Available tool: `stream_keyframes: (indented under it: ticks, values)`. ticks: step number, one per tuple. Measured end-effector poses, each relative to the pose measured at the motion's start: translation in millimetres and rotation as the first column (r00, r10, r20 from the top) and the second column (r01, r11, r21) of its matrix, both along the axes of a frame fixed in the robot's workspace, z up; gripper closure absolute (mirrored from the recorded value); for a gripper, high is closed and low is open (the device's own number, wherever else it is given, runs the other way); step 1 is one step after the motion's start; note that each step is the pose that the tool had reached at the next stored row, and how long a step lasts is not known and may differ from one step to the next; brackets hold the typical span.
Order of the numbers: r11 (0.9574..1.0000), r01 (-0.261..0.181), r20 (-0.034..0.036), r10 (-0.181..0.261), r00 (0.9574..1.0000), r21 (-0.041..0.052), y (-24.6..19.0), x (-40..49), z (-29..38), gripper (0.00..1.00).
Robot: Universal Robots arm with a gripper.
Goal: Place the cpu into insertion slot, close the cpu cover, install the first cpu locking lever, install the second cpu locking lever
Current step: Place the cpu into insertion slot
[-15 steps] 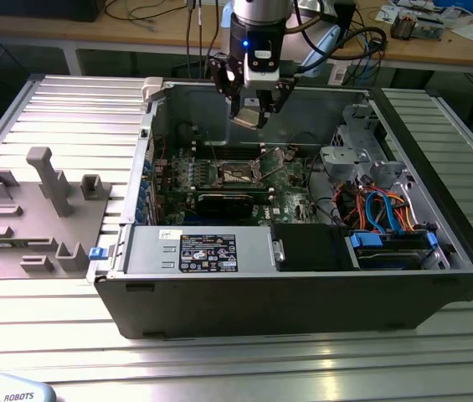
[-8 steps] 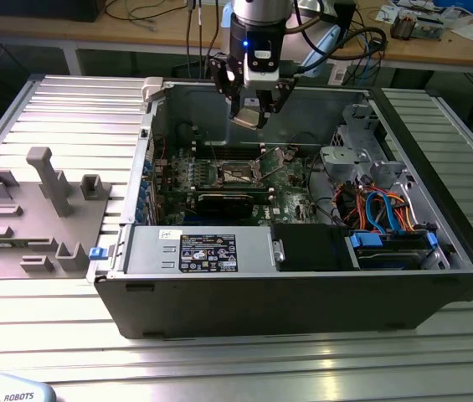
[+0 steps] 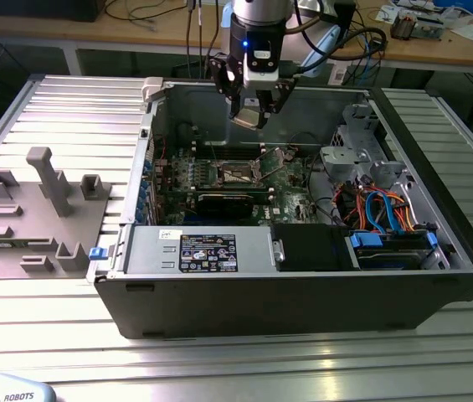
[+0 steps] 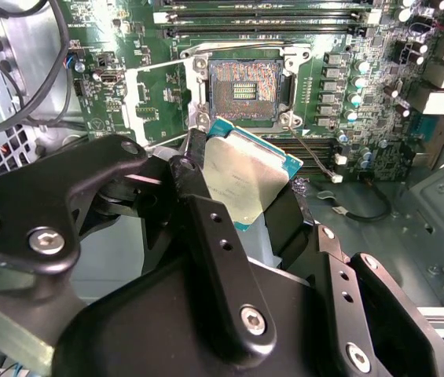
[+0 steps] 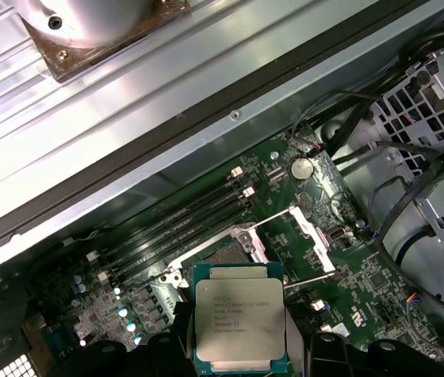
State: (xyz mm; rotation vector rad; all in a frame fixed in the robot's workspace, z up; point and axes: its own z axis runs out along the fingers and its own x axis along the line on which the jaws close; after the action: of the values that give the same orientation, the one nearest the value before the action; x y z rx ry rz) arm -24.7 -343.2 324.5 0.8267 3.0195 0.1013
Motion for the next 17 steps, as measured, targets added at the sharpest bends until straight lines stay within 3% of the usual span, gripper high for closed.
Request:
stream_keyframes:
  ticks: [17]
  values:
    - [0.9996,0.027,-0.0001,-0.027,0.9996,-0.0005,0.0,0.0,-0.7,0.46]
